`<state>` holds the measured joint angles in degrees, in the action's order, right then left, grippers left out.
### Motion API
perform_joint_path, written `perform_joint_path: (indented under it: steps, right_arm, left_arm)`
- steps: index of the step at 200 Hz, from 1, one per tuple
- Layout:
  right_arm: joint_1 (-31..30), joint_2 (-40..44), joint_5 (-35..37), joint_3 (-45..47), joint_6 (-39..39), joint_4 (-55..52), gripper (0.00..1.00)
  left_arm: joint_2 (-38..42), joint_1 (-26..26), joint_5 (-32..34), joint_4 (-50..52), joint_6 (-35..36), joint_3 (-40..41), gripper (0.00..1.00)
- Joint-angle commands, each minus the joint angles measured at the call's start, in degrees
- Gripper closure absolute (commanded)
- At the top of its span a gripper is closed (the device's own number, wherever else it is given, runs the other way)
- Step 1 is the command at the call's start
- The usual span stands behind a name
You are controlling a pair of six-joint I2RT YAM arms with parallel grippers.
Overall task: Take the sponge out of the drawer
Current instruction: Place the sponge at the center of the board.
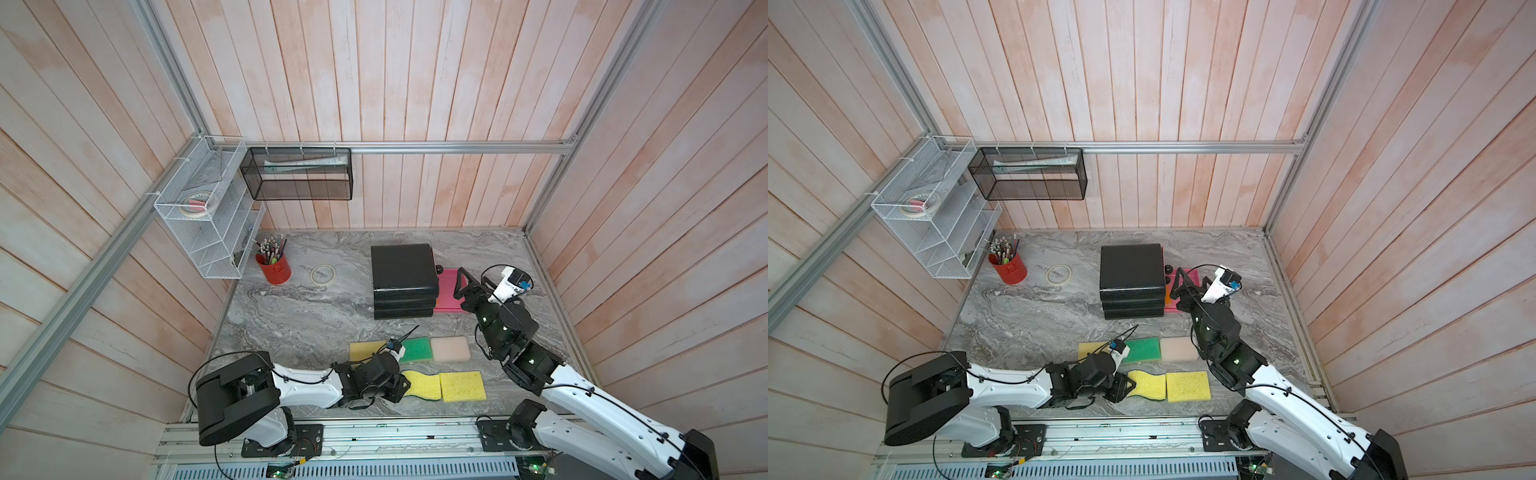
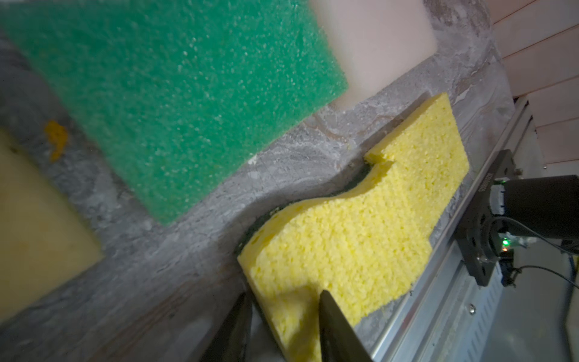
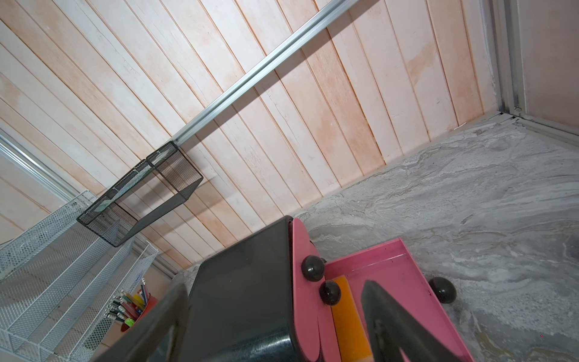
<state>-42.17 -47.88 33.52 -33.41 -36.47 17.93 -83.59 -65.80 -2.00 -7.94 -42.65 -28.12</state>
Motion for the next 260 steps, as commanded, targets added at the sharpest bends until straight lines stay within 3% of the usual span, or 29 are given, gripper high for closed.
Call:
perform_joint_path:
  steps: [1, 119, 184, 219, 260]
  right_arm:
    - [0.57, 0.68, -0.18, 0.84, -0.75, -0.53, 0.12]
    - [2.29, 0.71, 0.07, 1.72, -1.33, -0.52, 0.12]
    - [7.48, -4.74, -3.22, 1.22, -1.68, -4.23, 0.12]
    - [10.69, -6.61, -7.05, 2.21, -2.84, -4.05, 0.12]
    - [11.30, -5.48, -6.65, 1.86, -1.59, -5.01, 0.12]
  left_arm:
    - [-0.51, 0.00, 5.23, 9.67, 0.51, 1.09, 0.63]
    - [2.52, -5.51, 7.96, 9.37, -5.49, 1.63, 0.69]
    - [11.27, -5.62, 16.22, 11.11, -7.44, 2.24, 0.68]
    - [12.17, -5.65, 15.21, 8.16, -7.43, 3.59, 0.67]
    - [7.91, -5.64, 9.33, 6.25, -4.21, 3.63, 0.65]
